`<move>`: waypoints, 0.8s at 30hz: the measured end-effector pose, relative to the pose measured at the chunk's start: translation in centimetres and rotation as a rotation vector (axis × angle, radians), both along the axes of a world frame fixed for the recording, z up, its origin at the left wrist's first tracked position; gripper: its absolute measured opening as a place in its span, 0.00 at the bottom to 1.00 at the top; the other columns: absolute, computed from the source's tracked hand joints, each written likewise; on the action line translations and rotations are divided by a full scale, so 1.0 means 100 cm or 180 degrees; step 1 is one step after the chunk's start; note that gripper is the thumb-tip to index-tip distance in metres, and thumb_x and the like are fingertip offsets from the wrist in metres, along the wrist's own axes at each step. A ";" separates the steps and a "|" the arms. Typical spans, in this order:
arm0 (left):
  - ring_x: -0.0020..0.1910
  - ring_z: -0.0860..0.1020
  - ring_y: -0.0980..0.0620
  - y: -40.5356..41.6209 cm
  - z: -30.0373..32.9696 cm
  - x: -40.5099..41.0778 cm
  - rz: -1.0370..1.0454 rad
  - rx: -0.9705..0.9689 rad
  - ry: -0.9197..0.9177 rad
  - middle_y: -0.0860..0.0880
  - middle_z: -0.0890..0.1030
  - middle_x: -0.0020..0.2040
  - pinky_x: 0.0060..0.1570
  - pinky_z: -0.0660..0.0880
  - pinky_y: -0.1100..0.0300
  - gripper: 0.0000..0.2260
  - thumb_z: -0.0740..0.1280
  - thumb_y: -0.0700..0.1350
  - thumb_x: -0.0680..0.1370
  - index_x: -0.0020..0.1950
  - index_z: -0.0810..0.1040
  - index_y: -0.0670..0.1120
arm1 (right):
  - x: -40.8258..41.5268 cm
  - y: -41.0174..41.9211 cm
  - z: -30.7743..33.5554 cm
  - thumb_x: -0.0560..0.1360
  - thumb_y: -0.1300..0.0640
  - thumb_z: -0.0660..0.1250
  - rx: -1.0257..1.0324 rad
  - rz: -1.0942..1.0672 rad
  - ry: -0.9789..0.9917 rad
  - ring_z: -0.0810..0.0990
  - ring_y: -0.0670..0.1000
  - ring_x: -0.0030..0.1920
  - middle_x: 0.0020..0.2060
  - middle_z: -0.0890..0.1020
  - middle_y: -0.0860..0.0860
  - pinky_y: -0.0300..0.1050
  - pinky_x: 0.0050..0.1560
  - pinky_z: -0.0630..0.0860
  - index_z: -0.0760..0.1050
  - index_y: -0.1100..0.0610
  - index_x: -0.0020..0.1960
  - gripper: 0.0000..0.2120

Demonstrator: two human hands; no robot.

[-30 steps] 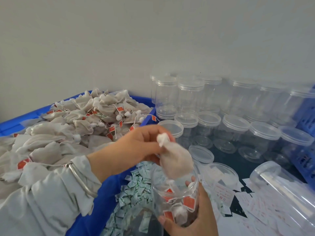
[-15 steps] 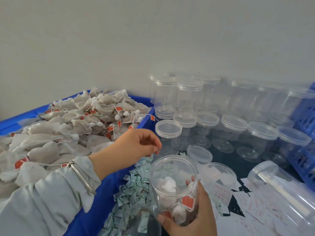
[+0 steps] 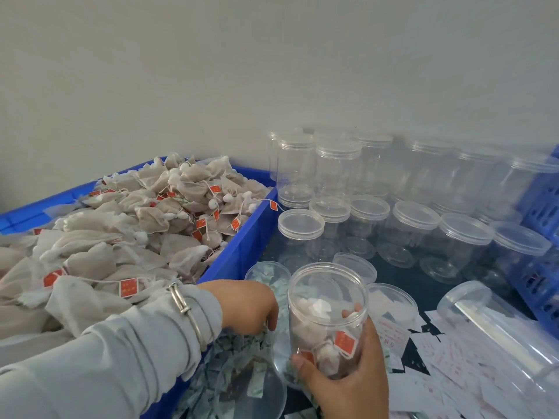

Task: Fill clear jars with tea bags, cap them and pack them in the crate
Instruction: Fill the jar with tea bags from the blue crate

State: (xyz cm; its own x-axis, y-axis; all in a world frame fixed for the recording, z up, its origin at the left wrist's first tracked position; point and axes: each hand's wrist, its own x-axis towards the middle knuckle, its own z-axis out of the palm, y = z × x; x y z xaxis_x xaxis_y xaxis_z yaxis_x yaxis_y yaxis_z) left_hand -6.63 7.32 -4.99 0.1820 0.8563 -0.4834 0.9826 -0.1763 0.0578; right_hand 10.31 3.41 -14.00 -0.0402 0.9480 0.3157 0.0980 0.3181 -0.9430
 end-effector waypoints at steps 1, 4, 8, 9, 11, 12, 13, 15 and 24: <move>0.61 0.74 0.50 -0.001 0.000 0.000 0.0008 -0.0016 0.0037 0.51 0.73 0.67 0.56 0.71 0.62 0.22 0.59 0.34 0.77 0.68 0.73 0.50 | 0.000 -0.002 0.001 0.42 0.44 0.77 -0.0109 -0.0012 0.0024 0.78 0.42 0.56 0.55 0.77 0.36 0.52 0.55 0.77 0.64 0.28 0.61 0.50; 0.62 0.73 0.49 -0.003 -0.001 0.002 0.0009 0.0005 0.0052 0.50 0.69 0.69 0.59 0.72 0.59 0.24 0.60 0.34 0.77 0.71 0.69 0.50 | 0.000 -0.004 0.005 0.45 0.49 0.81 -0.0162 0.0020 0.0016 0.76 0.47 0.59 0.57 0.77 0.42 0.54 0.61 0.74 0.65 0.38 0.65 0.51; 0.63 0.73 0.48 -0.003 0.000 0.003 0.0038 0.0111 0.0206 0.48 0.66 0.70 0.60 0.71 0.58 0.23 0.62 0.36 0.77 0.71 0.70 0.49 | 0.004 -0.001 0.007 0.52 0.56 0.83 -0.0215 0.0108 -0.0058 0.74 0.52 0.62 0.61 0.75 0.49 0.58 0.64 0.71 0.64 0.50 0.70 0.50; 0.63 0.73 0.48 -0.004 0.001 0.003 0.0038 0.0043 0.0257 0.48 0.69 0.69 0.59 0.70 0.59 0.22 0.63 0.36 0.77 0.70 0.71 0.50 | 0.003 -0.001 0.007 0.52 0.54 0.82 -0.0239 0.0107 -0.0007 0.74 0.53 0.62 0.61 0.75 0.50 0.58 0.63 0.71 0.65 0.49 0.70 0.50; 0.63 0.73 0.49 -0.005 0.001 0.005 0.0067 -0.0152 0.0314 0.49 0.72 0.68 0.53 0.68 0.61 0.22 0.63 0.39 0.78 0.71 0.69 0.51 | 0.001 -0.002 0.008 0.50 0.49 0.80 -0.0196 0.0059 0.0049 0.76 0.51 0.59 0.58 0.77 0.48 0.57 0.59 0.75 0.67 0.44 0.66 0.47; 0.62 0.73 0.49 -0.005 0.002 0.006 0.0074 -0.0209 0.0328 0.49 0.73 0.67 0.50 0.67 0.62 0.22 0.64 0.40 0.78 0.72 0.68 0.52 | 0.001 -0.002 0.008 0.49 0.47 0.79 -0.0146 0.0023 0.0045 0.77 0.50 0.57 0.56 0.78 0.46 0.56 0.57 0.76 0.67 0.41 0.64 0.44; 0.61 0.74 0.49 -0.005 0.002 0.006 0.0063 -0.0226 0.0332 0.50 0.73 0.67 0.47 0.66 0.63 0.23 0.64 0.41 0.78 0.72 0.67 0.52 | 0.000 -0.002 0.008 0.49 0.46 0.78 -0.0103 -0.0007 0.0035 0.78 0.48 0.55 0.54 0.78 0.44 0.55 0.56 0.76 0.68 0.39 0.62 0.43; 0.61 0.74 0.49 -0.004 0.001 0.006 0.0048 -0.0216 0.0372 0.50 0.73 0.67 0.45 0.66 0.64 0.24 0.64 0.40 0.78 0.73 0.67 0.51 | 0.000 -0.002 0.007 0.49 0.45 0.78 -0.0069 -0.0050 0.0025 0.78 0.47 0.55 0.53 0.79 0.43 0.55 0.55 0.76 0.68 0.37 0.61 0.42; 0.56 0.74 0.49 0.000 0.001 0.004 0.0040 -0.0166 0.0124 0.47 0.75 0.63 0.53 0.72 0.59 0.20 0.60 0.34 0.77 0.68 0.69 0.46 | 0.000 -0.003 0.008 0.49 0.41 0.77 -0.0245 -0.0019 -0.0208 0.75 0.52 0.61 0.59 0.76 0.47 0.57 0.62 0.72 0.66 0.46 0.67 0.49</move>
